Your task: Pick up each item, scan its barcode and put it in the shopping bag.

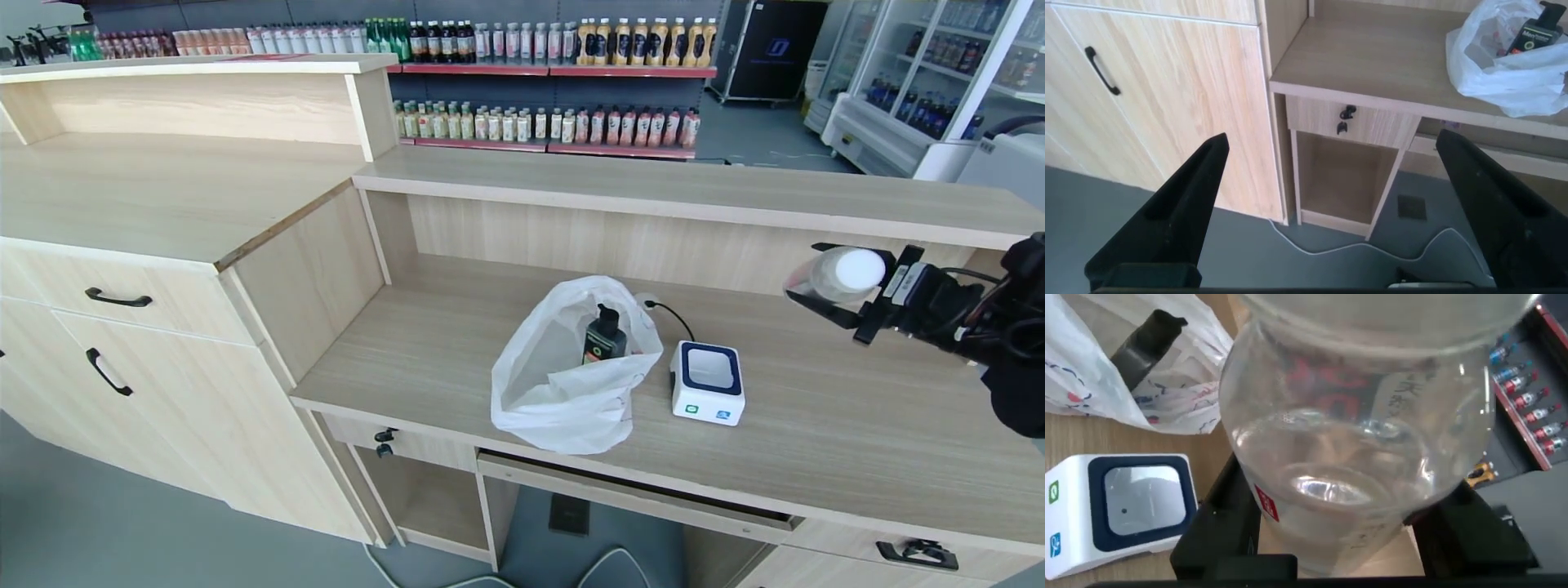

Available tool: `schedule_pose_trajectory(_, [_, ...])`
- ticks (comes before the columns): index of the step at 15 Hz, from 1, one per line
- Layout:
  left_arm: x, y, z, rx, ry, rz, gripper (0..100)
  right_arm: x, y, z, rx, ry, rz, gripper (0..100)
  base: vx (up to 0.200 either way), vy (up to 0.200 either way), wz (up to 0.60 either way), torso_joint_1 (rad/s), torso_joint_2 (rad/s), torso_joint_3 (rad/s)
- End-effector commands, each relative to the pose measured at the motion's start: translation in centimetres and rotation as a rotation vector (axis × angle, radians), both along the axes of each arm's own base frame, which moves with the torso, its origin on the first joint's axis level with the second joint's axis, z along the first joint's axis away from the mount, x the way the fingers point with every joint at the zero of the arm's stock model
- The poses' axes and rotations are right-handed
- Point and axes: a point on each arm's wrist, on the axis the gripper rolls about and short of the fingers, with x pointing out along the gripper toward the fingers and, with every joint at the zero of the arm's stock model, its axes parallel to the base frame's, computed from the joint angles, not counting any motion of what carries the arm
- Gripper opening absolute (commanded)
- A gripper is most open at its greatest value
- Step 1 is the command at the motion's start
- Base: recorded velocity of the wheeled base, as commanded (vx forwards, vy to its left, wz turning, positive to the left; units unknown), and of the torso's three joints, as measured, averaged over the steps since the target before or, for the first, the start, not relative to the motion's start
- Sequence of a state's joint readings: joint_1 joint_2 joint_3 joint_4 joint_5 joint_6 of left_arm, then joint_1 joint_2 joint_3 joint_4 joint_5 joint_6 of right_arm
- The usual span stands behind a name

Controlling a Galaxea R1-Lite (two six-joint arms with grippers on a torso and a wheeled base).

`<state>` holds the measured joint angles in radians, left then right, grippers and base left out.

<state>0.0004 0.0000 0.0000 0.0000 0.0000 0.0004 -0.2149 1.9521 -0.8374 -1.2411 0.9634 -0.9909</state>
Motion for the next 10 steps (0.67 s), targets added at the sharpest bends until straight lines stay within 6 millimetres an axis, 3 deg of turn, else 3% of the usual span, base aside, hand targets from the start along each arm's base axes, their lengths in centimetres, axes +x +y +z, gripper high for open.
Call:
schedule_pose_trajectory(1, [0.0, 0.0, 0.0, 0.0, 0.0, 0.0, 100, 1.3, -0.2, -2.7, 0.004, 0.028, 0.021, 0, 0.0, 0.0, 0.0, 0.0, 0.0, 0.0])
schedule_pose_trajectory(10, [0.0, 0.0, 0.0, 0.0, 0.0, 0.0, 100, 2.1, -0.4, -5.9, -0.007, 0.065, 0.069, 0, 0.0, 0.0, 0.0, 0.0, 0.0, 0.0])
